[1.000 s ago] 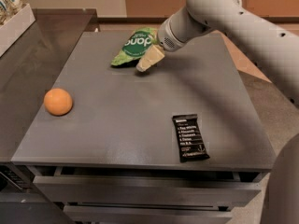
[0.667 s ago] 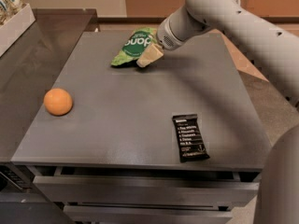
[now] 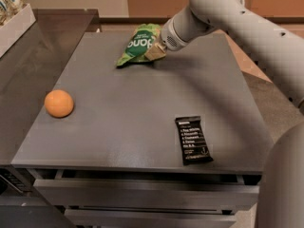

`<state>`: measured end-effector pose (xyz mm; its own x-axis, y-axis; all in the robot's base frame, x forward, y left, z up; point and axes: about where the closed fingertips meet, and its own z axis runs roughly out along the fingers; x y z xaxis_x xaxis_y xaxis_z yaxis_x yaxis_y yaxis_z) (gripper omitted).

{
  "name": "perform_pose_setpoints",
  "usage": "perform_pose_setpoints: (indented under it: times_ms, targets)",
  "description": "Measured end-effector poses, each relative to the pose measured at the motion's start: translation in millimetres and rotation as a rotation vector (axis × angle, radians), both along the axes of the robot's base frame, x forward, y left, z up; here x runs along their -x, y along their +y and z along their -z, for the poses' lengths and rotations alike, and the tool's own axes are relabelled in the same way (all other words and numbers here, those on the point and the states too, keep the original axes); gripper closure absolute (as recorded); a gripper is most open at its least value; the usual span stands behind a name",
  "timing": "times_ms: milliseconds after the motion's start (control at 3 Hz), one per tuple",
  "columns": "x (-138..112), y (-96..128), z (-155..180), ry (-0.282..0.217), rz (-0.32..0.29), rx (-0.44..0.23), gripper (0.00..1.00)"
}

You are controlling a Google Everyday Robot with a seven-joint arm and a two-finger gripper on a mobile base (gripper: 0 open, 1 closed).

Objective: Move green rice chip bag near rxbar chocolate

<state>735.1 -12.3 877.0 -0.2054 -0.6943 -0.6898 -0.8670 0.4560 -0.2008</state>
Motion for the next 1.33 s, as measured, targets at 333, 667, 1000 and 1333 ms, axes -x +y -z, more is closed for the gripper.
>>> perform_pose_setpoints:
  times_ms: [333, 667, 1000, 1333]
  targets:
    - [7.7, -6.9, -3.1, 0.003, 0.011, -0.006, 0.97]
    - [19.5, -16.4, -11.3, 0.005, 0.008, -0.007, 1.0]
    - [38.4, -28.9, -24.2, -0.005, -0.007, 0.01, 1.0]
    - [67.6, -42.8, -33.3, -0.004, -0.027, 0.026, 1.0]
